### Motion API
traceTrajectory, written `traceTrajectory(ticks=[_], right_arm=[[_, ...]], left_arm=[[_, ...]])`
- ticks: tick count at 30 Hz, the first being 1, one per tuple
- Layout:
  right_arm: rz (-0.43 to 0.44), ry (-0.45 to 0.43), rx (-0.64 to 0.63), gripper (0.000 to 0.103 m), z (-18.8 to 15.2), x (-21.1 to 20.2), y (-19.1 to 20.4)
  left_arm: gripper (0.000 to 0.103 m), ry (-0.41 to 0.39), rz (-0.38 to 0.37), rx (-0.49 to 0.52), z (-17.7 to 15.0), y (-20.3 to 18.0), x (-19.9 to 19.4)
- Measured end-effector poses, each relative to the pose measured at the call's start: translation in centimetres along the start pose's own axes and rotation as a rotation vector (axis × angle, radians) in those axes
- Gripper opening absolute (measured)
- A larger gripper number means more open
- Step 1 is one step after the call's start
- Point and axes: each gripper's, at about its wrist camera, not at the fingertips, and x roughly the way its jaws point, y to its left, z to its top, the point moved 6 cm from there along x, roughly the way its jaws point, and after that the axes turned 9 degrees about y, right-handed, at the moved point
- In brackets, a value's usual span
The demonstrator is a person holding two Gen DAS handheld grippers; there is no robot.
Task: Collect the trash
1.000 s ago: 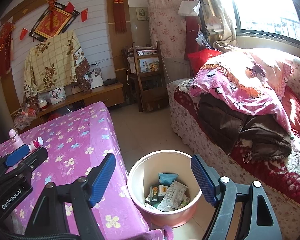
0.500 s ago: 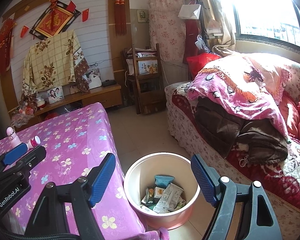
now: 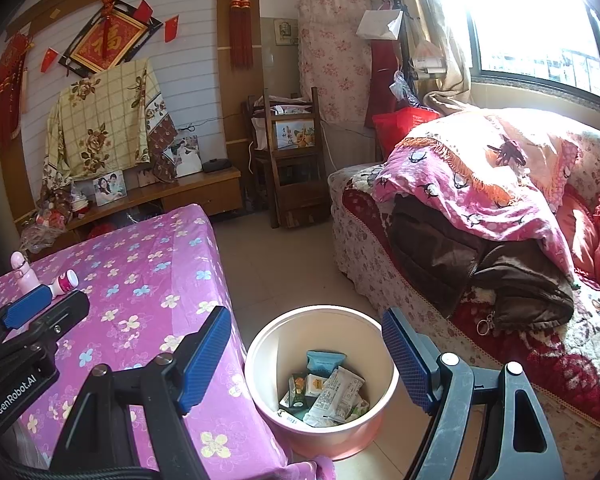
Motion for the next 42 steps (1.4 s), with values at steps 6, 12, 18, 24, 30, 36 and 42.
traceTrajectory(ticks=[6,12,18,24,30,36,42], right_arm=[[0.001,0.001,0.000,0.081,0.02,0.04,-0.03],[-0.002,0.000,0.001,0.081,0.02,0.15,-0.11],[-0.005,0.008,0.002,0.081,-0.17,0.46,-0.21],[-0.007,0.009,0.003,0.081,-0.24,0.65,-0.28],[-0.004,0.011,0.004,0.081,-0.29,0.66,-0.28],[-0.005,0.008,0.002,0.081,-0.39,0.75,-0.29],[-0.005,0.009,0.002,0.081,-0.37,0.74,-0.31]], left_arm=[[0.064,0.005,-0.005,-0.002,-0.05,-0.02,0.05],[0.064,0.006,-0.006,-0.002,-0.08,-0.13,0.08],[0.064,0.008,-0.008,0.001,-0.17,-0.17,0.18],[0.064,0.012,-0.012,0.007,-0.25,-0.36,0.30],[0.064,0.015,-0.015,0.005,-0.28,-0.34,0.35],[0.064,0.015,-0.015,0.006,-0.30,-0.35,0.35],[0.064,0.017,-0.016,0.007,-0.30,-0.37,0.40]])
